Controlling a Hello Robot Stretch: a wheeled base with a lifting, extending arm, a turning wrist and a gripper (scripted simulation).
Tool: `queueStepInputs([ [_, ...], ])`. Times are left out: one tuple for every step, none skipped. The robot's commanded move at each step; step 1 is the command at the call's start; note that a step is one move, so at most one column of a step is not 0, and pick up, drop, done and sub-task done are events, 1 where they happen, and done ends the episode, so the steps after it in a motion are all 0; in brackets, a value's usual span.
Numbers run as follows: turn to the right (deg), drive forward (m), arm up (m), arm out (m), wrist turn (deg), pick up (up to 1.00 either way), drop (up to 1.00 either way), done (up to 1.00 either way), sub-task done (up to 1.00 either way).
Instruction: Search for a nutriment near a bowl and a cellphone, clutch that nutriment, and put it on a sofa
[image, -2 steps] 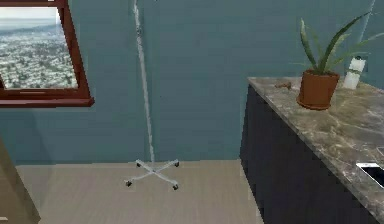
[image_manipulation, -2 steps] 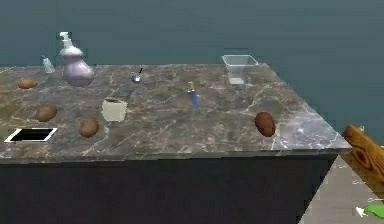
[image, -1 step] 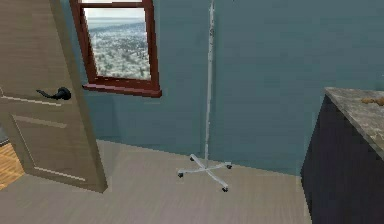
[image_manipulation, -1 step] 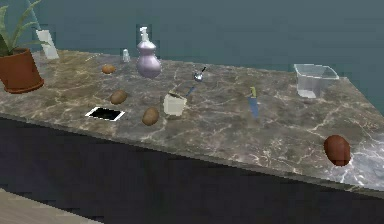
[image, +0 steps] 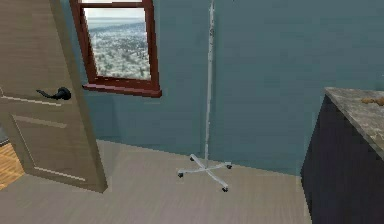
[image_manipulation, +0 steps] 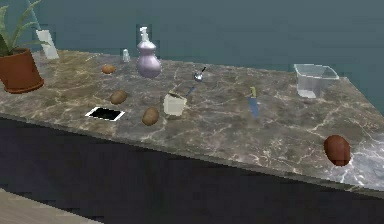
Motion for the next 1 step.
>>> queueStepInputs([
  [0.0,0.00,0.38,0.00,0.0,0.00,0.00,0.00,0.00],
])
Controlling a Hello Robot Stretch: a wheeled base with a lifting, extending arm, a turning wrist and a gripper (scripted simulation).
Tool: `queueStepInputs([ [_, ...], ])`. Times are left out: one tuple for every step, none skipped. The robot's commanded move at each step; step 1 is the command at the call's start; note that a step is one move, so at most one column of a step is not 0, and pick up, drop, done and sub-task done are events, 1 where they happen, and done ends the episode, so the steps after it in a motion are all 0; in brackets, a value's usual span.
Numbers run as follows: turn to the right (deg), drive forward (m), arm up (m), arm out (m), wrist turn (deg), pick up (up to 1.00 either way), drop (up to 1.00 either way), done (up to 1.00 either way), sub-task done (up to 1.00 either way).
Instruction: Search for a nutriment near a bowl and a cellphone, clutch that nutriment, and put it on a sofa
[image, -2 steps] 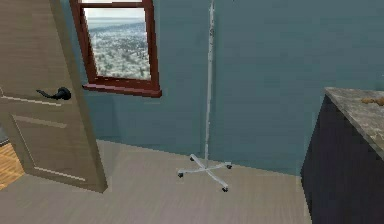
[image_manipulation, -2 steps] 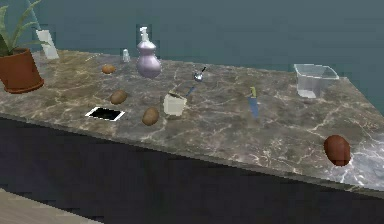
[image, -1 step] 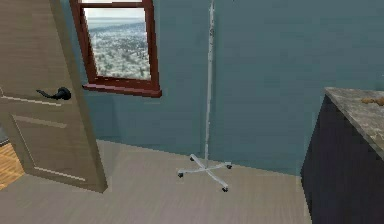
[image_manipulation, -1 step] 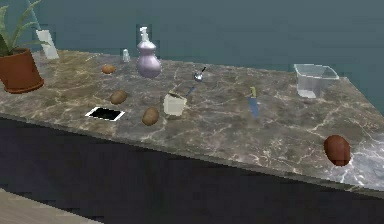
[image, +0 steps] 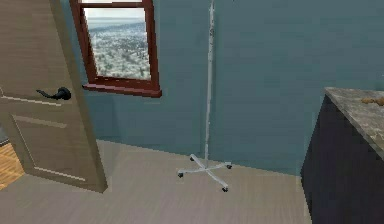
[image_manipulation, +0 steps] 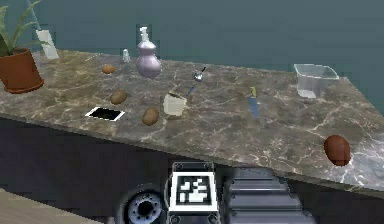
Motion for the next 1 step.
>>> queueStepInputs([
  [0.0,0.00,0.00,0.44,0.0,0.00,0.00,0.00,0.00],
])
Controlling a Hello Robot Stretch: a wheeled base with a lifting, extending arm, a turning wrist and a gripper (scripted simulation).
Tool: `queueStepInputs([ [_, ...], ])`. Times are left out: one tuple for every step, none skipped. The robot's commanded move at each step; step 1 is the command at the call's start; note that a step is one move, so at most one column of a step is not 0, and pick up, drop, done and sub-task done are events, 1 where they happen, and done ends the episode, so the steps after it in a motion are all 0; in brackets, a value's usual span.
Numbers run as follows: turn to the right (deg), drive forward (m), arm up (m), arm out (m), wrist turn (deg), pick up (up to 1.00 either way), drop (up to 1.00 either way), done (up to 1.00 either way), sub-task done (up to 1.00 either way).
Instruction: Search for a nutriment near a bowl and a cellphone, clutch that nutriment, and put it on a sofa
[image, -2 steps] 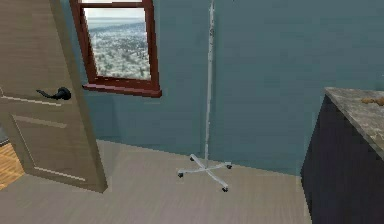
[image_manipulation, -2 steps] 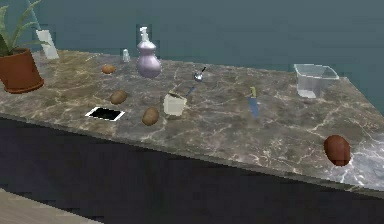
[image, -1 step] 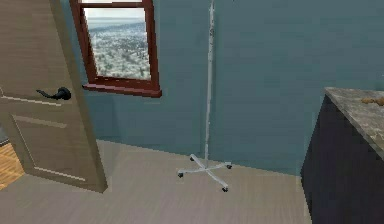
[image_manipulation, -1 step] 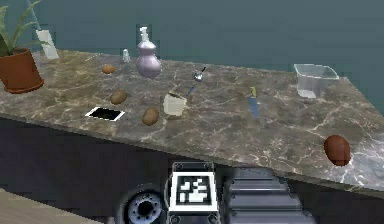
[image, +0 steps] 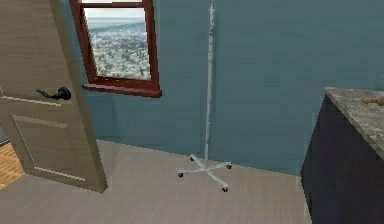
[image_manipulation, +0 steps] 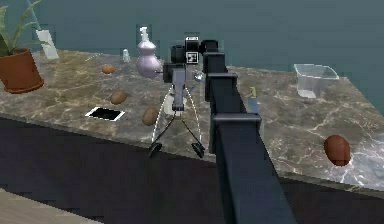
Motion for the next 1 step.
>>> queueStepInputs([
  [0.0,0.00,0.00,0.00,45.0,0.00,0.00,0.00,0.00],
])
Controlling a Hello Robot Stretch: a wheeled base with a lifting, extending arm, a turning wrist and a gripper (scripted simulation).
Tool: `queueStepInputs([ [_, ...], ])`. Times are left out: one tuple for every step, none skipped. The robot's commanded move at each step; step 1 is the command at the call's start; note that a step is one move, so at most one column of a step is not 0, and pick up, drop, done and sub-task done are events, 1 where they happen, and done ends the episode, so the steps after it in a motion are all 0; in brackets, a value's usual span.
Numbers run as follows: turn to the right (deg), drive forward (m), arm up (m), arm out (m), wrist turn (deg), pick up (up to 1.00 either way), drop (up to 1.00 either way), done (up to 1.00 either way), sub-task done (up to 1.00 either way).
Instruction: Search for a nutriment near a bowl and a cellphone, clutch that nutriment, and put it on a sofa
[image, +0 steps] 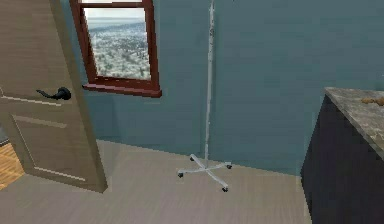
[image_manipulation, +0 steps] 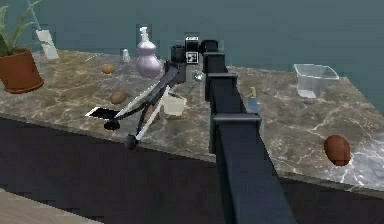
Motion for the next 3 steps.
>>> queueStepInputs([
  [0.0,0.00,0.00,0.00,45.0,0.00,0.00,0.00,0.00],
  [0.0,0.00,0.00,0.00,45.0,0.00,0.00,0.00,0.00],
  [0.0,0.00,0.00,0.00,42.0,0.00,0.00,0.00,0.00],
])
